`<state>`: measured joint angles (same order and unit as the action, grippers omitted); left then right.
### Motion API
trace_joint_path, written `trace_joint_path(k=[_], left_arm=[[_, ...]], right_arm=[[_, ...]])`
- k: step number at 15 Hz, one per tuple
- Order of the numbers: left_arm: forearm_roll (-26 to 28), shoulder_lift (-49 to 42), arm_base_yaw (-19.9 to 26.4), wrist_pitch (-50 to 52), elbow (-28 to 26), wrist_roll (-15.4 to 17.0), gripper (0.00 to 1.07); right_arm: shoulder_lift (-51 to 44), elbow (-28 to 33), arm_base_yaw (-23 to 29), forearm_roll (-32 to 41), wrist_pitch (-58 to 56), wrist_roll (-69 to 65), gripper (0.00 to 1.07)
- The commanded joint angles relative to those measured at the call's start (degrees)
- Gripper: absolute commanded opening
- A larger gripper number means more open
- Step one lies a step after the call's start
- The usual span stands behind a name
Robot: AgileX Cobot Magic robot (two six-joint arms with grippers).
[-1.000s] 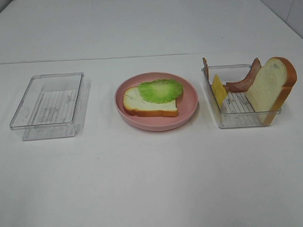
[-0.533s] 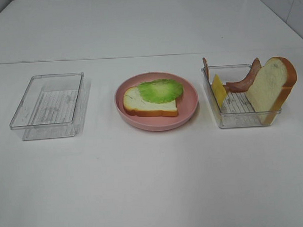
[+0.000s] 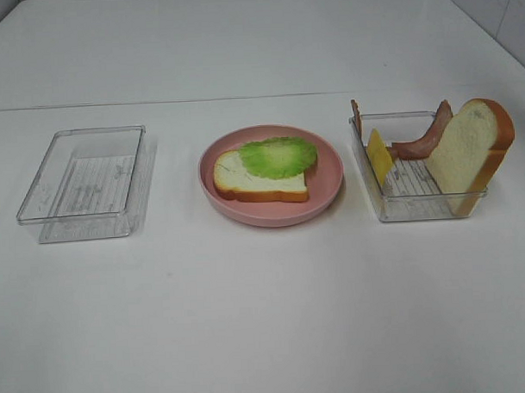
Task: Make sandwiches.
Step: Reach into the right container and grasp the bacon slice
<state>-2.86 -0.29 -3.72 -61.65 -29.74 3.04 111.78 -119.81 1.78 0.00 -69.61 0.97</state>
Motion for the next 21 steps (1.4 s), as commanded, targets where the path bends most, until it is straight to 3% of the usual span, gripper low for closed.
trace_joint_path(k=[1, 6, 14, 21], left_arm=[[0.23, -1.20, -0.29, 0.29, 0.11, -0.11, 0.98], [0.23, -1.20, -0.29, 0.29, 0.11, -0.17, 0.98], [0.23, -1.20, -0.29, 0.29, 0.11, -0.40, 0.98], [0.23, -1.20, -0.29, 0.29, 0.11, -0.40, 0.98]], right_arm=[[4.41, -0.46, 4.01, 1.26, -4.98, -0.06, 0.96], [11.46, -0.46, 9.05, 5.27, 1.89, -0.52, 0.96], [20.28, -0.46, 9.05, 12.09, 12.95, -0.06, 0.96], [23.61, -0.40, 9.05, 11.69, 13.18, 0.34, 0.90]])
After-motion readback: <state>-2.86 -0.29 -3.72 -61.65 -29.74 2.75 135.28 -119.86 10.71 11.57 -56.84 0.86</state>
